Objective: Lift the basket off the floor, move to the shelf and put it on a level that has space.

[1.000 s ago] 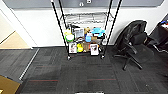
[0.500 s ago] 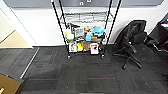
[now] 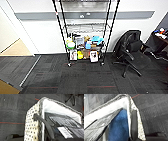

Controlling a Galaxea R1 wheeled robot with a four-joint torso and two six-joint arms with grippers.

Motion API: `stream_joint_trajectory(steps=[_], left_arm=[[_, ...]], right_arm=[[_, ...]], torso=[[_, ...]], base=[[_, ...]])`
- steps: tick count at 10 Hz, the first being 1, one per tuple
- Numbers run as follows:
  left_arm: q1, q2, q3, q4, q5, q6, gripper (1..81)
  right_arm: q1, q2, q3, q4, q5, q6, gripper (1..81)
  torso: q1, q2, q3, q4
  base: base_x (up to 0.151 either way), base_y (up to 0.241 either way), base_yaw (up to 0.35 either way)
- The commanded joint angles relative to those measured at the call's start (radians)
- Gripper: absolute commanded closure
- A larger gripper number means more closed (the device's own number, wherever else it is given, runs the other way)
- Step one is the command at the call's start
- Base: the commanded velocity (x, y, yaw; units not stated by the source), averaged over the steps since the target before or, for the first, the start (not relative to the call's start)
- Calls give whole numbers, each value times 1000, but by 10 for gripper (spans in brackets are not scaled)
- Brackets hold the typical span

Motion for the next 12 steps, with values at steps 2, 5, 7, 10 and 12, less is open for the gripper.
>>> stream_joint_trajectory(steps=[2,5,7,10,12], left_arm=[[-91,-16,37,-17,60,1,811],[-92,-20,50,-17,60,1,811],[-91,-25,55,-22,60,0,811],[-72,-24,60,-17,53,1,811],[-72,-22,61,-17,53,1,811]], right_arm=[[80,-14,37,23,-40,4,811],[71,-27,64,24,-19,1,811],[68,-43,86,25,-18,3,811],[60,-49,91,25,-18,1,811],[55,-49,91,23,-18,1,811]], torso=[[-66,101,20,0],[-111,169,35,0],[-156,237,35,0],[-222,338,103,0],[-260,399,147,0]], base=[[0,0,0],[0,0,0],[0,0,0],[0,0,0],[0,0,0]])
